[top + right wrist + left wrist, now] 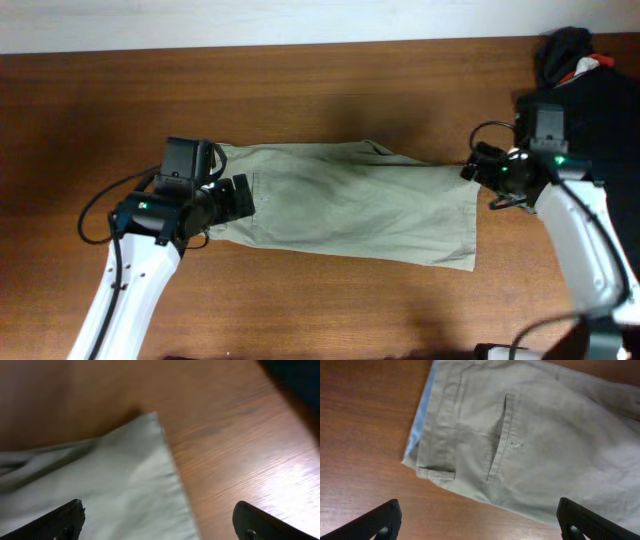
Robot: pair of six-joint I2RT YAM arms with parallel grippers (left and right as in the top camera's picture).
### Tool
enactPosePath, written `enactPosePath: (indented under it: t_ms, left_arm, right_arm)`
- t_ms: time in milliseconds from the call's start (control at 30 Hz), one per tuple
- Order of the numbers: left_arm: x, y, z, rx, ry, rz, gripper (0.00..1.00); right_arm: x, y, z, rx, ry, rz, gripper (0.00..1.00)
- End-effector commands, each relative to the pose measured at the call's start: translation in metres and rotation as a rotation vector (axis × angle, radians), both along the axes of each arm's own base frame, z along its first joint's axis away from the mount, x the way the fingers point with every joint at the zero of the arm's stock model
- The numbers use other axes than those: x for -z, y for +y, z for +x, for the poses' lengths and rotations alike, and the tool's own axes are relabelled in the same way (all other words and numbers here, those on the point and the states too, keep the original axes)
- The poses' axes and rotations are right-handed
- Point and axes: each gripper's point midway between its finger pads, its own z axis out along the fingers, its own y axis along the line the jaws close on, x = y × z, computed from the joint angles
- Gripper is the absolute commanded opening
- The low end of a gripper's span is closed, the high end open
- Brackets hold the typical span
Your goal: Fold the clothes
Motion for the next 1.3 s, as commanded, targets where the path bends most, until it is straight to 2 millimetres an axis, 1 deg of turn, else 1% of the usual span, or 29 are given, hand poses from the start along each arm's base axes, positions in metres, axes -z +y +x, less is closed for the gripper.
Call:
enactPosePath:
  t_ms: [0,33,67,133,200,267,300,333,367,400,467,500,567,600,633,667,700,733,767,800,833,900,967,1000,1067,1100,1167,1200,1267]
  left_arm:
    - [0.010,0.005,0.000,-0.014,0.034,0.019,0.99]
    - [0.010,0.005,0.000,-0.014,0.033,0.019,0.99]
    - [0.010,0.005,0.000,-0.013,0.033,0.020,0.99]
    - [0.010,0.005,0.000,-0.014,0.032,0.020,0.99]
    - [0.010,0.005,0.000,-0.014,0.032,0.019,0.99]
    - [0.009,0.004,0.001,-0.014,0.028,0.019,0.99]
    - [0.009,0.004,0.001,-0.014,0.028,0.018,0.99]
    - [0.009,0.004,0.001,-0.014,0.029,0.019,0.99]
    - [0.009,0.004,0.001,-0.014,0.029,0.019,0.99]
    - [0.009,0.004,0.001,-0.013,0.029,0.019,0.99]
    - [0.009,0.004,0.000,-0.013,0.030,0.019,0.99]
    - [0.009,0.004,0.000,-0.013,0.030,0.019,0.99]
    - [0.009,0.004,0.000,-0.013,0.030,0.019,0.99]
    - [0.009,0.004,0.000,-0.013,0.031,0.019,0.99]
    - [0.010,0.005,0.000,-0.014,0.033,0.019,0.99]
    - [0.010,0.005,0.000,-0.014,0.034,0.019,0.99]
    - [0.010,0.005,0.000,-0.014,0.033,0.019,0.99]
    - [0.010,0.005,0.000,-0.014,0.033,0.019,0.99]
    - [0.010,0.005,0.000,-0.014,0.033,0.019,0.99]
    - [0.010,0.005,0.000,-0.014,0.034,0.019,0.99]
    - [0.010,0.004,0.000,-0.013,0.033,0.019,0.99]
    - [0.010,0.004,0.000,-0.013,0.033,0.019,0.99]
    - [0.010,0.004,0.000,-0.013,0.033,0.019,0.99]
    - [0.010,0.004,0.000,-0.013,0.033,0.019,0.99]
    - [0.010,0.004,0.000,-0.013,0.034,0.019,0.99]
    - [0.010,0.004,-0.001,-0.013,0.034,0.019,0.99]
    - [0.010,0.005,-0.001,-0.013,0.035,0.019,0.99]
    - [0.010,0.005,-0.001,-0.013,0.035,0.019,0.99]
    - [0.010,0.005,-0.001,-0.014,0.035,0.019,0.99]
  right_arm:
    - [0.051,-0.017,0.003,-0.132,0.091,0.148,0.99]
    - [0.089,-0.019,-0.005,-0.125,0.180,0.239,0.99]
    - [0.110,-0.014,-0.008,-0.162,0.225,0.285,0.99]
    - [0.133,-0.001,-0.012,-0.213,0.271,0.337,0.99]
    - [0.137,0.012,-0.012,-0.241,0.287,0.358,0.99]
    - [0.137,0.038,-0.010,-0.310,0.301,0.364,0.99]
    - [0.137,0.055,-0.010,-0.355,0.309,0.369,0.95]
    - [0.137,0.069,-0.011,-0.397,0.318,0.361,0.82]
    - [0.137,0.077,-0.010,-0.423,0.320,0.356,0.62]
    - [0.137,0.078,-0.010,-0.429,0.319,0.352,0.50]
    - [0.138,0.070,-0.007,-0.371,0.323,0.331,0.04]
    - [0.135,0.066,-0.004,-0.362,0.311,0.328,0.04]
    - [0.109,0.053,0.010,-0.295,0.254,0.323,0.04]
    - [0.080,0.036,0.011,-0.225,0.219,0.284,0.04]
    - [0.060,0.019,0.005,-0.156,0.205,0.225,0.04]
    - [0.029,0.002,-0.007,-0.117,0.169,0.142,0.04]
    - [0.008,-0.006,-0.016,-0.099,0.141,0.090,0.04]
    - [-0.015,-0.011,-0.025,-0.072,0.098,0.045,0.04]
    - [-0.057,-0.010,-0.037,-0.071,-0.013,0.007,0.04]
    - [-0.078,-0.005,-0.040,-0.080,-0.080,0.005,0.04]
    - [-0.090,0.001,-0.040,-0.096,-0.124,0.025,0.04]
    - [-0.103,0.025,-0.036,-0.166,-0.168,0.074,0.04]
    - [-0.093,0.061,-0.021,-0.237,-0.150,0.111,0.04]
    - [-0.082,0.090,-0.007,-0.282,-0.135,0.143,0.04]
    - [-0.063,0.129,0.008,-0.333,-0.109,0.178,0.04]
    - [-0.047,0.160,0.020,-0.366,-0.094,0.204,0.04]
    - [-0.026,0.195,0.028,-0.392,-0.073,0.233,0.04]
    - [-0.009,0.221,0.032,-0.402,-0.049,0.256,0.04]
    - [0.013,0.260,0.032,-0.435,-0.030,0.286,0.04]
